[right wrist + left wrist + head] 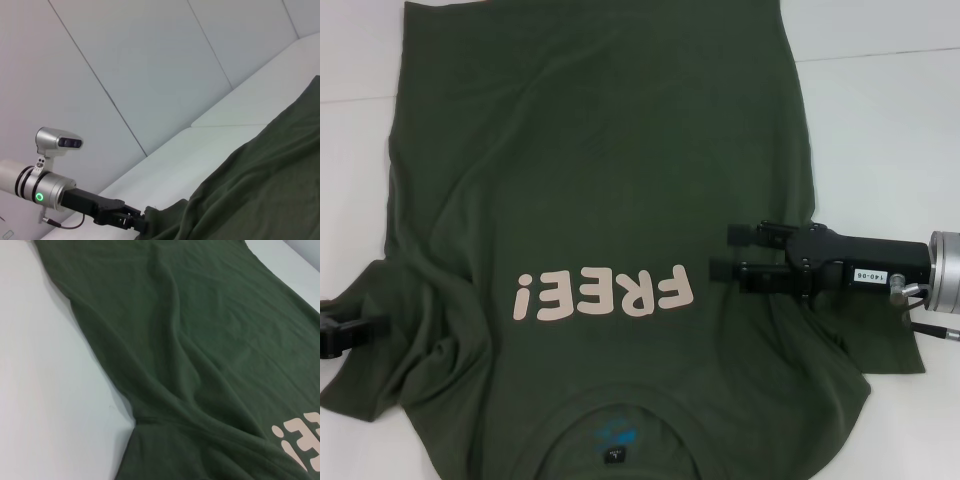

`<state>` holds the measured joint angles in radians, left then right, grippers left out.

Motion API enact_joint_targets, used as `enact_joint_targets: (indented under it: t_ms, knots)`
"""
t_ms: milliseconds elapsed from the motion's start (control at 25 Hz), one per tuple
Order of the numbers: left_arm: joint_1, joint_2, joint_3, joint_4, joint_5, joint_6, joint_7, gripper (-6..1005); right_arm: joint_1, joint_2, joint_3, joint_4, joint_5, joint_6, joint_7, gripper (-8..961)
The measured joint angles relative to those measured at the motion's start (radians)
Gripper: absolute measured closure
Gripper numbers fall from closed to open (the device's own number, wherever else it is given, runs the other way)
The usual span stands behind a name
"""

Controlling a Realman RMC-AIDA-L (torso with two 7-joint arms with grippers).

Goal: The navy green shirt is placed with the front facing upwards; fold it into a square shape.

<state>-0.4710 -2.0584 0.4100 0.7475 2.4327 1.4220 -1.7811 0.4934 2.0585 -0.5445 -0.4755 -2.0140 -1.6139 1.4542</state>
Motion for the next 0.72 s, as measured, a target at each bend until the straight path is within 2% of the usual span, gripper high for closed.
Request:
enact_joint_targets:
  t_ms: [600,720]
  knots:
    - [-0.001,-0.001,0.010,0.001,0.000,0.017,0.003,942,0.000,0.000,0.002,0.000,0.000,-0.001,0.000,38]
    - [-0.001,-0.001,0.010,0.001,-0.001,0.020,0.003,949,-0.001,0.000,0.003,0.000,0.000,-0.001,-0.001,38]
